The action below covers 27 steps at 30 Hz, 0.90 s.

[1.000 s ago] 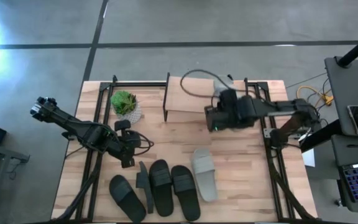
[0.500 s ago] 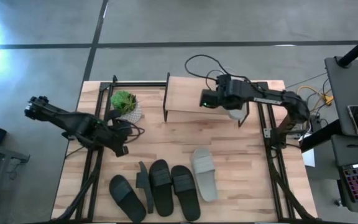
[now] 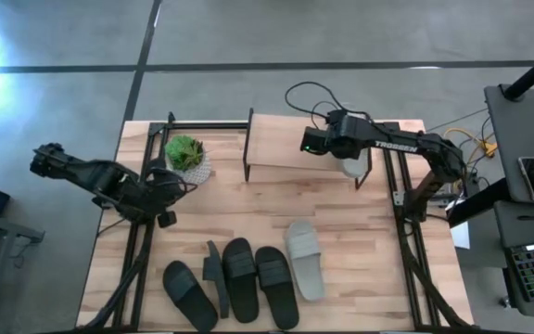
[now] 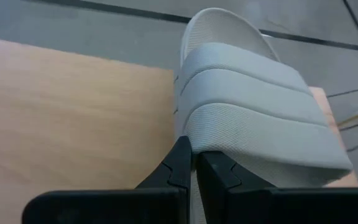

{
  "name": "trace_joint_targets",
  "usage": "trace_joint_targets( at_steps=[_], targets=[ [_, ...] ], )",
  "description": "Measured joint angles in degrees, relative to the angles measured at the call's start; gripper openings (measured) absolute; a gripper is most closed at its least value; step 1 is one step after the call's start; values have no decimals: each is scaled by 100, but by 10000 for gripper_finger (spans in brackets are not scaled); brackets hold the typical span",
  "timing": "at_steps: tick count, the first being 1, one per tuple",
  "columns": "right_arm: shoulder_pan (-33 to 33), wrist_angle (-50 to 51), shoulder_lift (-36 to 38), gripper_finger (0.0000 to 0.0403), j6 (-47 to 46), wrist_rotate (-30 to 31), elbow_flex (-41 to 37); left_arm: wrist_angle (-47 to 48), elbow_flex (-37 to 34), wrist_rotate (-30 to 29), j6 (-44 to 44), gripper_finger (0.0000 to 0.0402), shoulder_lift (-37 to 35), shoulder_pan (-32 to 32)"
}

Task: Pick and place slides into the shelf
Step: Put the gray slipper on the shelf

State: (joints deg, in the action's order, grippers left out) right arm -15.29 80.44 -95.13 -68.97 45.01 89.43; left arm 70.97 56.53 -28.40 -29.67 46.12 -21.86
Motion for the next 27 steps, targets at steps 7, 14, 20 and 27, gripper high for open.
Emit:
trace_joint_targets(
  at_steps=[7, 14, 20, 27],
  targets=[
    [-138, -625, 197, 8, 198, -182, -511, 3, -79, -15, -207, 2, 8, 219],
    [-136, -907, 207, 8, 197, -359, -810, 3, -179, -15, -275, 2, 72, 353],
    [-140, -896, 373, 8, 277, -350, -987, 3, -181, -13, -273, 2, 123, 353],
    [-140, -908, 432, 9, 260, -316, -1047, 7, -181, -46, -254, 2, 176, 353]
  ],
)
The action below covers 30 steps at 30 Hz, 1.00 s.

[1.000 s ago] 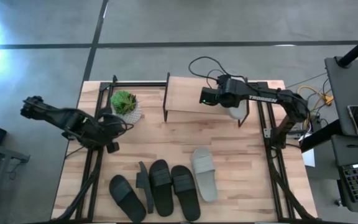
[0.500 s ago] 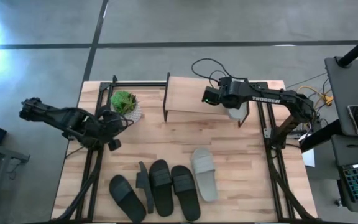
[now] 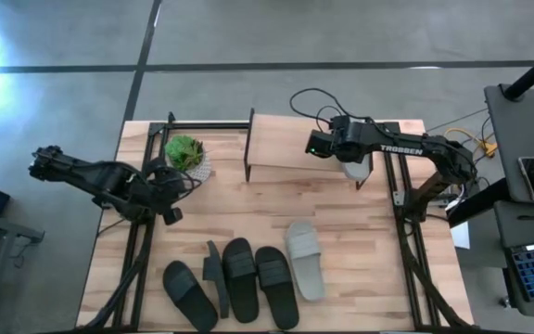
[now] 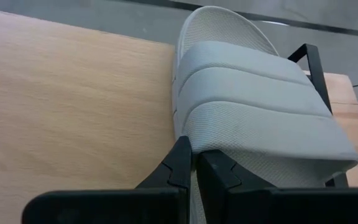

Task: Pick and place slides into the shelf
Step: Put the gray slipper on the shelf

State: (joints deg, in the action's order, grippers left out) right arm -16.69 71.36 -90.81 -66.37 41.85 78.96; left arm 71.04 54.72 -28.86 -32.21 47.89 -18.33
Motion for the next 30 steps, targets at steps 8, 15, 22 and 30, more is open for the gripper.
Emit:
trace_joint_targets(
  at_steps=[8, 15, 22, 30],
  targets=[
    [0, 11, -4, 38, -61, 17, -4, 1, 0, 2, -9, 2, 52, 0],
    [2, 49, -4, 120, 14, -272, -7, 0, 0, 2, -14, 2, 25, 0],
    [107, 288, 72, 192, 102, -488, 28, 9, 0, 0, -20, 2, 32, 0],
    [541, 469, 418, 227, -100, -848, 42, 8, -2, 1, -36, 2, 47, 0]
  ],
)
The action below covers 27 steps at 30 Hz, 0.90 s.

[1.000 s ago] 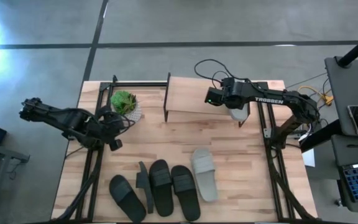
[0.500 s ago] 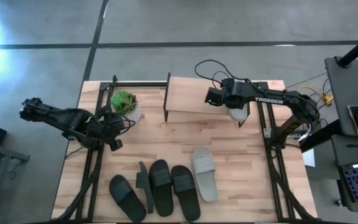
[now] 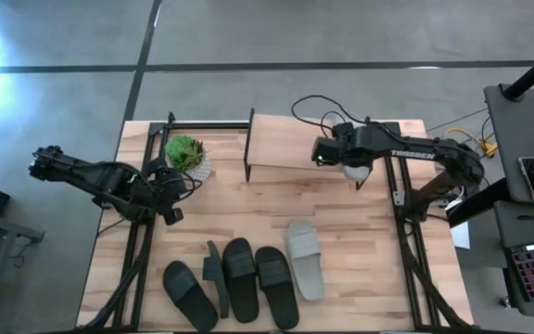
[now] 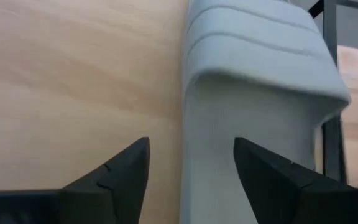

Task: Pick and place slides into the shelf
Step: Put the gray slipper on the shelf

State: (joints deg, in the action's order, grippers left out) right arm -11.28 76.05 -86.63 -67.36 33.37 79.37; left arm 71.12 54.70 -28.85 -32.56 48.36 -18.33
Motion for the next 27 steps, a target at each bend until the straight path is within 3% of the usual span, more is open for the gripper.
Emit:
trace_joint_targets(
  at_steps=[12, 20, 27],
  targets=[
    [1889, -296, 596, 233, -590, -415, 0, -112, 2, 130, -8, 2, -2, 0],
    [2815, -564, 382, 222, -1999, -993, -3, -623, 2, 472, 29, 2, 53, -2],
    [3557, -699, -181, 221, -3686, -804, -11, -654, 2, 609, -10, 2, 94, -2]
  ],
)
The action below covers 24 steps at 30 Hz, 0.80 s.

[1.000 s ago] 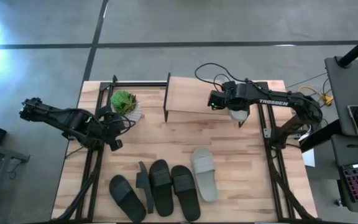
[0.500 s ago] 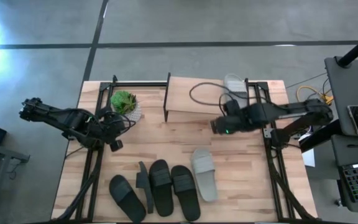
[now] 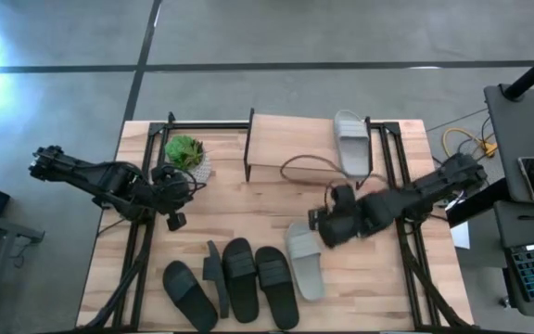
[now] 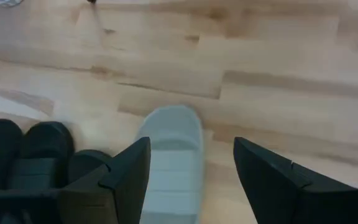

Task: Pick and place slides into the shelf
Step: Put the gray slipper on the shelf

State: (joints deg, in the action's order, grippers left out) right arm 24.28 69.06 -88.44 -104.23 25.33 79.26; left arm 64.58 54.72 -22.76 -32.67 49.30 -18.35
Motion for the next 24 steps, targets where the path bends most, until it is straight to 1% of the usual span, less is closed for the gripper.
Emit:
trace_joint_targets(
  at_steps=[3, 8, 11, 13, 15, 17, 21, 24],
  targets=[
    [355, -396, -390, 221, -650, 107, 0, 12, 0, 9, 0, 2, 2, 0],
    [706, -794, -1043, 221, -2545, 169, -2, 17, 0, 9, 2, 2, 3, 0],
    [743, -1138, -1393, 221, -2749, -4, -11, 26, -2, 5, 14, 2, 17, 0],
    [742, -1656, -1574, 221, -2777, 140, -11, 24, -16, 5, 47, 2, 17, 0],
    [728, -2264, -1722, 221, -2538, 34, -11, 33, -34, 4, 48, 2, 17, 0],
    [727, -2642, -1859, 221, -2375, -29, 4, 39, -51, 7, 50, 2, 15, 0],
    [803, -2572, -2048, 221, -3000, 37, 49, 39, -56, 16, 52, 2, 12, 0],
    [823, -2534, -2098, 221, -3102, -148, 100, 46, -59, 69, 54, 2, 19, 0]
  ],
)
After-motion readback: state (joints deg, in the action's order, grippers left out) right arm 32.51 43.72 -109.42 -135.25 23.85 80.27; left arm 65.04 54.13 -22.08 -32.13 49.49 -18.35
